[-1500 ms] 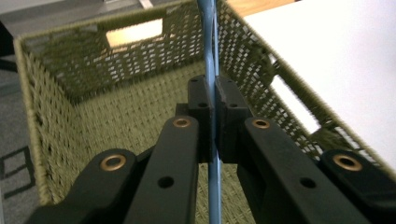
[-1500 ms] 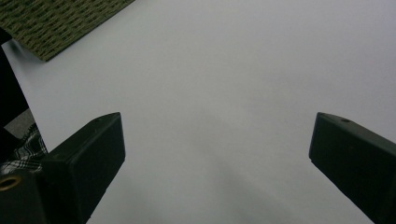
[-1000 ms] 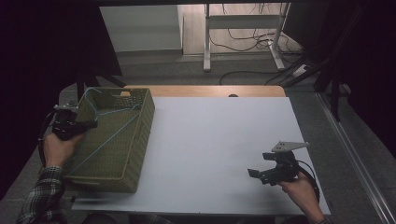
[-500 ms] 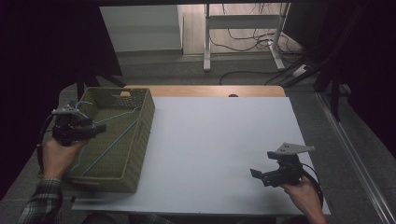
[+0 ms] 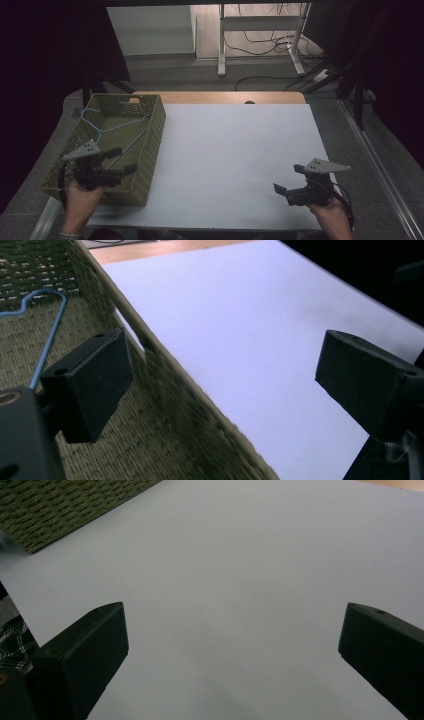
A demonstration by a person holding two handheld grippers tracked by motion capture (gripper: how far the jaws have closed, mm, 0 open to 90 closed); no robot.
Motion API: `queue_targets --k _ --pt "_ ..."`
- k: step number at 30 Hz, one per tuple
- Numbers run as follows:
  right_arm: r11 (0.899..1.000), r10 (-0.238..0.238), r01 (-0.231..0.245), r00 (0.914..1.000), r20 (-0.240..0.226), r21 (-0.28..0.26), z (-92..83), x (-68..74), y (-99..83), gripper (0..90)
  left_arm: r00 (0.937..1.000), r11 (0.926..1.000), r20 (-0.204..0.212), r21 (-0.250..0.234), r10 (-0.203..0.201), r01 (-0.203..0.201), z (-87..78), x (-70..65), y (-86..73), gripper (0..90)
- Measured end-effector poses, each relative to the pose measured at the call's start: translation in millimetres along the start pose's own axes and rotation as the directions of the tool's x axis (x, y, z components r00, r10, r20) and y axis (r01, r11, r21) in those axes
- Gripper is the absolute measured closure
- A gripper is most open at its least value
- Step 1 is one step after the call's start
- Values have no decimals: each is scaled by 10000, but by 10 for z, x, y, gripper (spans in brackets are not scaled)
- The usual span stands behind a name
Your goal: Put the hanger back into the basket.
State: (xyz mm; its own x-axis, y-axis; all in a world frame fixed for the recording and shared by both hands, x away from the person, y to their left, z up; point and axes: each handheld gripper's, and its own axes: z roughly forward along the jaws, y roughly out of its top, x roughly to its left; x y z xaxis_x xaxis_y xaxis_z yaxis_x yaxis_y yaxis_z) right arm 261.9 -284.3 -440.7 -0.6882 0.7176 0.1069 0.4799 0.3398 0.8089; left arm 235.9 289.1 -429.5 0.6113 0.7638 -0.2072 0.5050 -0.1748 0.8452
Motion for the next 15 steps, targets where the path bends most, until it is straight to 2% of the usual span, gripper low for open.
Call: queue_targets --k 1,2,3,4,5,6,10,15 --pt "10000 36 -36 10000 36 -4 -5 -4 -14 0 10000 10000 0 0 0 0 0 0 0 76" --pt "10000 82 -82 9999 61 18 -10 -7 -29 0 9992 9988 -130 296 385 -381 44 -93 -65 67" --pt "10000 92 -92 9999 82 24 -13 -13 -42 0 9992 9988 -130 296 385 -381 44 -93 -65 57" --pt "9999 148 -148 9999 76 41 -16 -16 -56 0 9944 9936 -412 621 969 -943 91 -177 -122 46" --pt "9999 148 -148 9999 76 41 -16 -16 -56 0 9944 9936 -412 621 969 -943 91 -177 -122 40" --pt "9998 153 -154 9998 85 83 -4 -30 -85 0 9893 9875 -582 918 1341 -1285 138 -233 -165 29" --pt "9992 92 -100 9997 213 394 48 -60 -134 0 9885 9827 -479 1247 1437 -1369 215 -246 -198 0" --pt "9987 51 -62 9997 231 497 65 -76 -152 0 9911 9861 -391 1131 1269 -1218 210 -229 -187 0"
